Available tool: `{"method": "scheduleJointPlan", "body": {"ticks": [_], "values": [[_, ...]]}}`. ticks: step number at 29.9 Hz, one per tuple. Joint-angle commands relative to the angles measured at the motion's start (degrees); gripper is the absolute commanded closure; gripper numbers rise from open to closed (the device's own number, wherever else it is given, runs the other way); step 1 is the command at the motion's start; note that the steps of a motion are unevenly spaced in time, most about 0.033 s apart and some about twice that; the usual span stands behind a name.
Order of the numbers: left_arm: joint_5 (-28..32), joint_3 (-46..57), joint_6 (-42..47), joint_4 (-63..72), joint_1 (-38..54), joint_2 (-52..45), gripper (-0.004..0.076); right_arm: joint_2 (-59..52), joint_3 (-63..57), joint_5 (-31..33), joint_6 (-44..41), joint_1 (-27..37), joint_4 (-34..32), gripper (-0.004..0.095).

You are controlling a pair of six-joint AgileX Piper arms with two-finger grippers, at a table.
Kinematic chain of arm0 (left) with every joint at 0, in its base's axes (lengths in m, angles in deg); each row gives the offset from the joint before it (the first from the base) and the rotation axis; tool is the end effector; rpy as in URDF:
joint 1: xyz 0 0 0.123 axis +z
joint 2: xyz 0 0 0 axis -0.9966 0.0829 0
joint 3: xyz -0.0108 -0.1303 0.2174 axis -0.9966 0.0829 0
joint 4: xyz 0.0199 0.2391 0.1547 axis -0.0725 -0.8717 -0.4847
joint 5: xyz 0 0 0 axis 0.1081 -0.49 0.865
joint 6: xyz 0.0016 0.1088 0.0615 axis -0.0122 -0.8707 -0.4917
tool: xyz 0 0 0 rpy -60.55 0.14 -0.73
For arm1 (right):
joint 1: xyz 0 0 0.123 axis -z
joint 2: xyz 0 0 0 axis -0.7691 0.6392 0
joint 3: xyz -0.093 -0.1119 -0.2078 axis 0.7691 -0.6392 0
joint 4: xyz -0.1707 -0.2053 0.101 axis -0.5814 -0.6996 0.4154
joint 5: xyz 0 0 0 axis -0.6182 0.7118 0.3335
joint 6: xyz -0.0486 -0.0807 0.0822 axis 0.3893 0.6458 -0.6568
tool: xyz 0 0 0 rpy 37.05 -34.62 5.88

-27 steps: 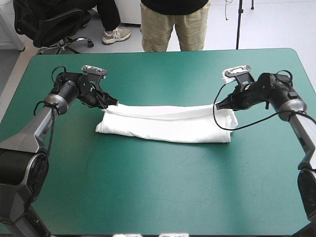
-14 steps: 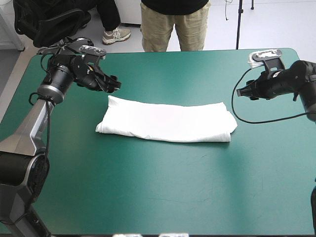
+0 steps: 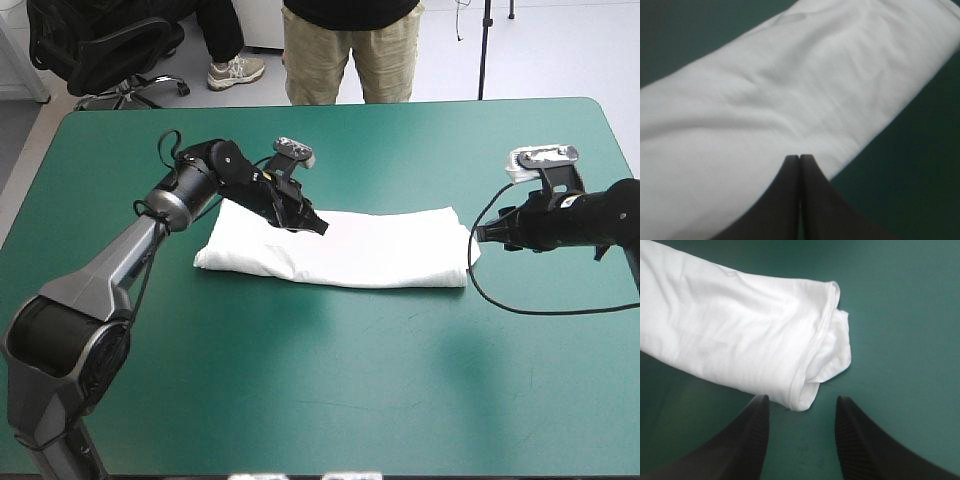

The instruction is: Fold the cloth

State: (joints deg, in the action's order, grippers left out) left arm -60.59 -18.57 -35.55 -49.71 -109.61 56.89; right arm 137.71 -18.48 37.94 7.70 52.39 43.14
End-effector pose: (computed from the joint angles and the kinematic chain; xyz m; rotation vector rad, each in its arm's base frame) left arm 0.3846 -0.2350 0.2248 0.9348 2.4657 -0.6876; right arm 0.3227 0.0264 0.2928 -0.2949 2.4683 0.3027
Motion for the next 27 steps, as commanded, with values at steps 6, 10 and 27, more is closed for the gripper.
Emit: {"method": "scheduleJointPlan", "body": {"ticks": [6,10,27], "values": [[6.73,-0.75,-0.32,4.09,-2.08,3.69,0.0741,4.50,-3.94,-9.77,1.68,0.40,3.35,0.0363],[6.71,-0.75,-0.32,3.82,-2.08,5.84,0.0741,8.56,-3.94,-10.99,2.23,0.40,4.70,0.0267],[6.63,-0.75,-0.32,4.04,-2.08,7.96,0.0741,25.76,-3.94,-12.00,12.17,0.48,18.93,0.0262]]}}
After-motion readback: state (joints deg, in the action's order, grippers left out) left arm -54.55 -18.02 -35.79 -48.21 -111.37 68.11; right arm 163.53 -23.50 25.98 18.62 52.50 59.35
